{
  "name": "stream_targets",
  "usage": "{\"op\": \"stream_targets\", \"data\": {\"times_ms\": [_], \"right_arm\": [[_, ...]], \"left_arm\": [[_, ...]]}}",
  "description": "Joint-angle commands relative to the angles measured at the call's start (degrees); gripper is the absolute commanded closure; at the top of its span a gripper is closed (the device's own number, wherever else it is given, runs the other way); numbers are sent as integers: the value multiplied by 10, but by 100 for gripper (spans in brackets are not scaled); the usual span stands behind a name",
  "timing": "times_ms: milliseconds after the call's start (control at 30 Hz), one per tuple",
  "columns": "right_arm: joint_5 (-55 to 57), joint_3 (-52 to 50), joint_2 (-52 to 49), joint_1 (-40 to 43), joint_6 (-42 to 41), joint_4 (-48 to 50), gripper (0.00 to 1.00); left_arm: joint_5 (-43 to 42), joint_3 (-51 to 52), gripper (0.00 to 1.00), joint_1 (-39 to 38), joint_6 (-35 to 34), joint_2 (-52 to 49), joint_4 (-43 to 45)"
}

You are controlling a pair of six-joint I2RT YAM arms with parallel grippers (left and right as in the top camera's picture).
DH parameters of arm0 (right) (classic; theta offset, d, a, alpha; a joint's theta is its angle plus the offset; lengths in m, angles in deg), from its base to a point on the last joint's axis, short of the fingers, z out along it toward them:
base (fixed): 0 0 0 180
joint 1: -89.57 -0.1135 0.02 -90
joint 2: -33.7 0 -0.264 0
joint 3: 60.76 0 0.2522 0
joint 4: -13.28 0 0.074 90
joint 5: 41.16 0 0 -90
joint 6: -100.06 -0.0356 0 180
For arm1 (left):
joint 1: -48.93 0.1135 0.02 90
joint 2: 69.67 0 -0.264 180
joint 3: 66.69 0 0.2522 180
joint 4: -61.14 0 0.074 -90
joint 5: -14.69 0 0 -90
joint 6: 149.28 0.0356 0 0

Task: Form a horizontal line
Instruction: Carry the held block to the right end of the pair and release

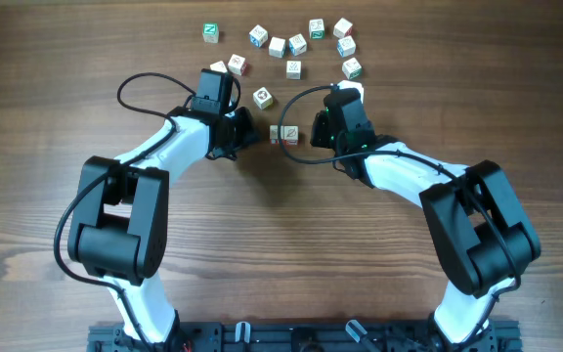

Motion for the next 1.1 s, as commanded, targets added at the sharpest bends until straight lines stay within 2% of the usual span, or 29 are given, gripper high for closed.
{"op": "stream_targets", "data": {"times_ms": [0, 200, 400, 567, 767, 933, 1067], "right_arm": [[-34, -3, -14, -8, -12, 3, 89], [-4, -3, -14, -30, -25, -23, 88], [23, -3, -14, -33, -23, -26, 79], [27, 3, -13, -33, -21, -11, 64], [12, 16, -10, -33, -22, -20, 61], [25, 17, -6, -33, -12, -33, 52], [25, 28, 23, -33, -1, -36, 49]], "left_arm": [[46, 30, 55, 3, -2, -45, -6], [46, 30, 55, 3, -2, -45, -5], [46, 30, 55, 3, -2, -45, -6], [46, 30, 54, 3, -2, -45, -6], [46, 30, 54, 3, -2, -45, -6], [46, 30, 54, 3, -2, -45, -6], [46, 30, 54, 3, -2, -45, -6]]}}
